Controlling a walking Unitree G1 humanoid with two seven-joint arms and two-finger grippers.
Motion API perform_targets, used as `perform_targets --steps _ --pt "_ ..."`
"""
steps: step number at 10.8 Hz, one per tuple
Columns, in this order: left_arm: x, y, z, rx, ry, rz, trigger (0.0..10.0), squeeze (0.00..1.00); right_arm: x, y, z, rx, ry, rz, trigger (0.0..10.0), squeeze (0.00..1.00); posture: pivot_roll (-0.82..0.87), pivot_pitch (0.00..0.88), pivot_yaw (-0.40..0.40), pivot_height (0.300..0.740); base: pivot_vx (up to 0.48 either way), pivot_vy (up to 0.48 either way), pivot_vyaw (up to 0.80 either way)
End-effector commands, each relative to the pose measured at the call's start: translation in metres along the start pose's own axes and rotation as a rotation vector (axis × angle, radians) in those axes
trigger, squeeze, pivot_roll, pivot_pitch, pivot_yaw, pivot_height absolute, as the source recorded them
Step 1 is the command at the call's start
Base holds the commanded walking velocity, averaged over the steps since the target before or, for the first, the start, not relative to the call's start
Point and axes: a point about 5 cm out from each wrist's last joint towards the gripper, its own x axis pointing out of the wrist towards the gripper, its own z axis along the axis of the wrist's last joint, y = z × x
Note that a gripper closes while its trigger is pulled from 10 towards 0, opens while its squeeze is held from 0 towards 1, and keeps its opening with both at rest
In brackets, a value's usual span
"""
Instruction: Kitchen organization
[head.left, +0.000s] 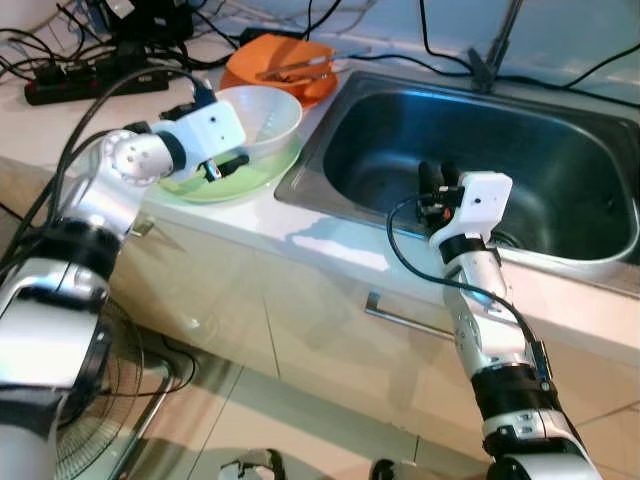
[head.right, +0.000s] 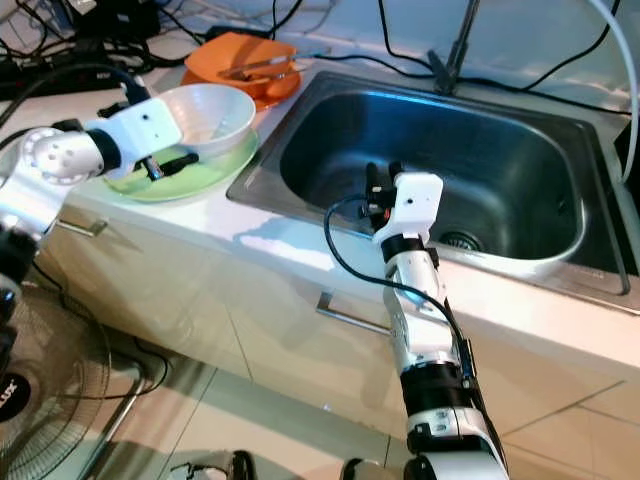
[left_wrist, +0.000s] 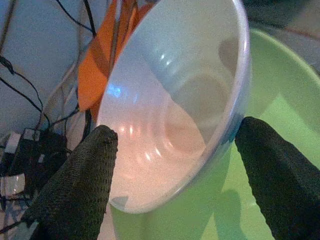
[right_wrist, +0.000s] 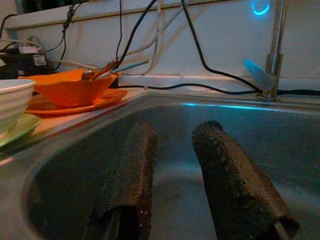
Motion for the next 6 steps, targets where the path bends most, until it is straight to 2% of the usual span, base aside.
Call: perform_targets --steps 1,2,3,6 --pt "0.003 0.001 0.002 0.018 0.007 0.005 10.0 0.00 0.004 -0.001 0.004 0.006 -0.008 -0.009 10.0 0.00 0.08 0.064 0.021 0.740 0.000 0.000 0.00" --pt "0.005 -0.001 0.001 0.016 0.020 0.002 8.6 0.00 0.004 -0.001 0.004 0.005 -0.008 -0.012 10.0 0.00 0.07 0.066 0.023 0.740 0.000 0.000 0.00" --pt "0.008 -0.006 0.000 0.008 0.024 -0.012 0.0 0.00 0.003 -0.002 0.003 0.004 -0.007 -0.015 10.0 0.00 0.07 0.068 0.024 0.740 0.000 0.000 0.00" --pt "0.011 -0.011 -0.001 -0.003 0.013 -0.029 0.0 0.00 0.004 -0.003 0.003 0.002 -0.003 -0.018 10.0 0.00 0.07 0.074 0.020 0.740 0.000 0.000 0.00"
